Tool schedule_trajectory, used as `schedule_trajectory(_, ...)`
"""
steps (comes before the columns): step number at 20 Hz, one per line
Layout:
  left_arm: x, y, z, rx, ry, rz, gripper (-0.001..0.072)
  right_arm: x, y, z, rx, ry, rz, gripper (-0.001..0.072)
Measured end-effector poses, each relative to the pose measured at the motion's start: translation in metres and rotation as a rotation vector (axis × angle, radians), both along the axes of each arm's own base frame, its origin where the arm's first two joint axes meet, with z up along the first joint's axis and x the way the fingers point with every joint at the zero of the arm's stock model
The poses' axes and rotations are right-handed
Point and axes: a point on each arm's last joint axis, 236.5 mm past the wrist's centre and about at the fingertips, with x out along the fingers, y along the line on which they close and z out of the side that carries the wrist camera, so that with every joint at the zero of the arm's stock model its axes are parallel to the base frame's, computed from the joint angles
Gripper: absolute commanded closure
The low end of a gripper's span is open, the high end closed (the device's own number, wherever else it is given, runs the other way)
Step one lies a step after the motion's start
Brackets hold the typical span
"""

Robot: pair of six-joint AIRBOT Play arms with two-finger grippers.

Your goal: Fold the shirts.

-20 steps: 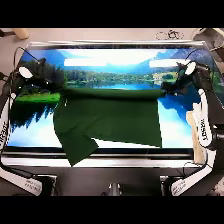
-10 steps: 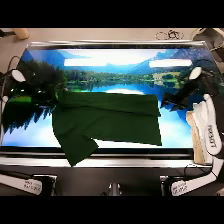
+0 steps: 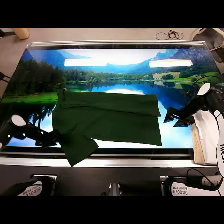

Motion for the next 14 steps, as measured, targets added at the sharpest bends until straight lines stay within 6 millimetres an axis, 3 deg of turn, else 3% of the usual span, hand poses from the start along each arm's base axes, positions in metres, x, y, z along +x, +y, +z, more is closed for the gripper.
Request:
schedule_trajectory(1, -0.006, -0.005, -0.004, -0.009, 0.007, -0.002, 0.0238, -0.002, 0.000, -0.001, 0.001, 0.004, 0.000, 0.0188)
schedule_trajectory(2, -0.011, -0.011, -0.006, -0.021, 0.015, -0.006, 0.0371, -0.007, 0.001, -0.003, 0.003, 0.014, 0.001, 0.0163)
schedule_trajectory(4, -0.014, -0.016, -0.011, -0.018, 0.013, -0.006, 0.0514, -0.022, 0.004, -0.012, 0.008, 0.039, 0.000, 0.0152)
schedule_trajectory(5, -0.013, -0.017, -0.012, -0.015, 0.010, 0.007, 0.0632, -0.031, 0.007, -0.018, 0.014, 0.056, 0.000, 0.0152)
schedule_trajectory(6, -0.011, -0.017, -0.014, -0.008, 0.001, 0.018, 0.0669, -0.040, 0.010, -0.025, 0.024, 0.070, 0.000, 0.0152)
schedule_trajectory(9, -0.005, -0.018, -0.015, -0.003, -0.018, 0.042, 0.0674, -0.060, 0.021, -0.047, 0.055, 0.087, -0.010, 0.0153)
schedule_trajectory(14, 0.004, -0.016, -0.011, 0.011, -0.068, 0.054, 0.0674, -0.068, 0.045, -0.065, 0.139, 0.073, -0.072, 0.0186)
